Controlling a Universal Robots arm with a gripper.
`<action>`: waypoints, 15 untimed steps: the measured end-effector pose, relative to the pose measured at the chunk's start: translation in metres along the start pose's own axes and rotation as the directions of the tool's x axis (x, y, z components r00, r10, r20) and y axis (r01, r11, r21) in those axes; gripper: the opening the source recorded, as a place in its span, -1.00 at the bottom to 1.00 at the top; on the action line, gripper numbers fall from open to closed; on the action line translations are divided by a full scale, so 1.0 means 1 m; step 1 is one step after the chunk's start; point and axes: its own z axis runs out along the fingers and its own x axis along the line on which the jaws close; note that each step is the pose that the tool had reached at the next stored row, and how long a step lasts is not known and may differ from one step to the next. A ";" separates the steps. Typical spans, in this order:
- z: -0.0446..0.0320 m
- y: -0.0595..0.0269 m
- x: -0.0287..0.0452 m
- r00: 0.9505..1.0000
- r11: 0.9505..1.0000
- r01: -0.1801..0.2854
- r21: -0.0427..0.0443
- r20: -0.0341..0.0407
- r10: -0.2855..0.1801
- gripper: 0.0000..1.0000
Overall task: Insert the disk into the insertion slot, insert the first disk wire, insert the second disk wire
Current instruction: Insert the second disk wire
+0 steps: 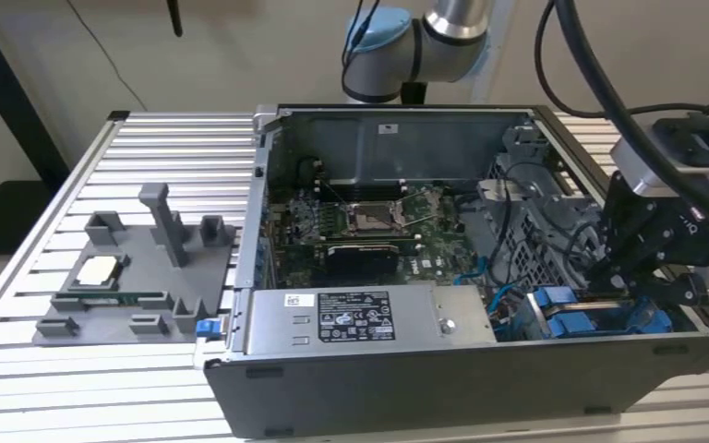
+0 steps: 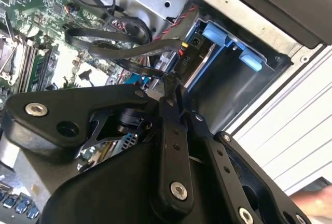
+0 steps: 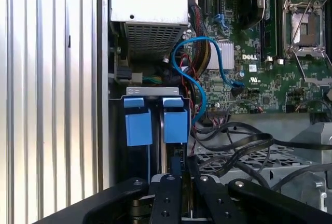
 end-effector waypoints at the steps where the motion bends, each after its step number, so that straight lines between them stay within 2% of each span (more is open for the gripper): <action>1: 0.0002 -0.0001 -0.0004 1.000 1.000 0.000 0.000 0.000 0.000 -0.69; 6: 0.0019 -0.0003 -0.0023 1.000 1.000 0.000 0.000 0.000 0.000 -0.69; 15: 0.0084 -0.0016 -0.0017 1.000 1.000 0.000 0.000 -0.006 0.000 -0.69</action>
